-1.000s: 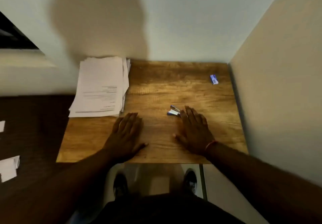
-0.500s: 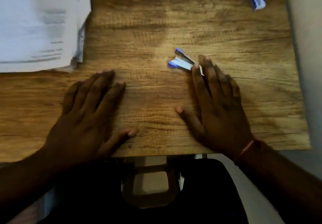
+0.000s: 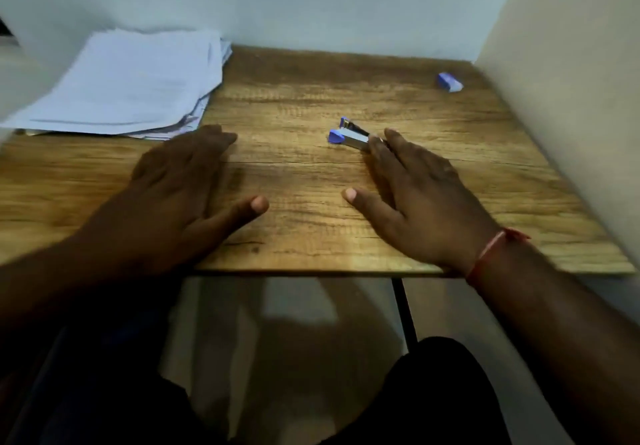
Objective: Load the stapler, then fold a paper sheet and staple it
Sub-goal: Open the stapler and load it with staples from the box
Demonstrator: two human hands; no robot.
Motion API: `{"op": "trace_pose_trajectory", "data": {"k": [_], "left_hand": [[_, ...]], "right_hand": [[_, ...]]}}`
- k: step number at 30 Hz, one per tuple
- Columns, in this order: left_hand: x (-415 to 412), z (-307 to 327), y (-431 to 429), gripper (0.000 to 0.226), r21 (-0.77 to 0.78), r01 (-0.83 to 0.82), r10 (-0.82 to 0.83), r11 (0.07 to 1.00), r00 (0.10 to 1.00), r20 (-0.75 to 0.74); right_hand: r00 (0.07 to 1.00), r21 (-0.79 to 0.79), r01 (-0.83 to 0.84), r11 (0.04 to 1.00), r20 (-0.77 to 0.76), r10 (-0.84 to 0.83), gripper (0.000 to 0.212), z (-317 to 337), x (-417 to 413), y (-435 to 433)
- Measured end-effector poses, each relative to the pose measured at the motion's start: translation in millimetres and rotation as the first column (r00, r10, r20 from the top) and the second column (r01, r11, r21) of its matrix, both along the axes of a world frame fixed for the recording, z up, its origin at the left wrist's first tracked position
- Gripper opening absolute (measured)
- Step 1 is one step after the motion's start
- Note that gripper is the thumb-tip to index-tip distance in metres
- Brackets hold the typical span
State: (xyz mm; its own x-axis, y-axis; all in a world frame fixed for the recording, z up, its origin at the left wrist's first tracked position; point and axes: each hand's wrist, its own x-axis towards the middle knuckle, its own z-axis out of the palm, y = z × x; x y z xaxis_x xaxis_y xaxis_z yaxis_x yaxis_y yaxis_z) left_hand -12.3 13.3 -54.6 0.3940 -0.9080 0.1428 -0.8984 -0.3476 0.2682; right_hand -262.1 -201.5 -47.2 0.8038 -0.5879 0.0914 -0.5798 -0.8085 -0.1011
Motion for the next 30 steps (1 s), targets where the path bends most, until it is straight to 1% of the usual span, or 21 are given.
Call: {"op": "trace_pose_trajectory", "data": {"k": [1,2,3,6,7,9,13,16,19,22,24,27,30], "left_hand": [[-2,4,0,0.117,0.0,0.001,-0.001,1.0,1.0,-0.024],[-4,6,0,0.12,-0.015,0.001,-0.001,1.0,1.0,-0.016],[-5,7,1,0.12,-0.037,-0.002,0.001,0.999,1.0,-0.022],[-10,4,8,0.111,-0.13,0.015,-0.016,0.991,1.0,-0.008],[-13,6,9,0.109,-0.137,0.028,-0.028,0.99,1.0,0.002],[-16,10,9,0.105,-0.124,0.042,-0.043,0.991,0.999,-0.007],[-16,13,5,0.103,-0.028,0.075,-0.076,0.997,0.996,-0.047],[-12,11,-11,0.101,-0.071,0.055,-0.061,0.996,0.995,-0.083],[-9,11,-40,0.101,-0.132,0.046,-0.065,0.99,0.988,-0.14],[-3,10,-82,0.091,-0.193,0.071,-0.102,0.979,0.983,-0.155],[4,10,-110,0.088,-0.242,0.092,-0.132,0.966,0.98,-0.152],[17,10,-151,0.081,-0.308,0.078,-0.134,0.948,0.977,-0.166],[29,11,-187,0.08,-0.427,-0.009,-0.111,0.904,0.961,-0.254]], "right_hand": [[1.0,0.003,0.003,1.0,0.007,-0.003,0.09,1,-1,2],[1.0,-0.002,-0.003,1.0,0.012,0.003,0.089,2,-2,3],[1.0,-0.005,-0.006,1.0,0.011,0.006,0.089,0,-2,3],[0.999,-0.017,-0.019,1.0,0.035,0.02,0.089,0,-6,6],[0.999,-0.024,-0.023,0.999,0.047,0.024,0.088,2,-6,6],[0.998,-0.024,-0.026,0.999,0.049,0.027,0.088,4,-6,7],[0.997,-0.019,-0.03,0.999,0.076,0.032,0.084,5,-7,7],[0.989,-0.016,-0.025,1.0,0.145,0.027,0.083,3,1,-3],[0.981,-0.038,0.009,0.999,0.194,-0.001,0.07,2,24,-20],[0.961,-0.019,0.029,0.999,0.275,-0.023,0.047,2,60,-41],[0.953,-0.002,0.001,1.0,0.304,-0.001,0.035,2,83,-53],[0.951,-0.022,-0.032,0.999,0.306,0.037,0.026,0,116,-71],[0.928,0.03,-0.042,0.999,0.371,0.028,0.022,2,141,-87]]}}
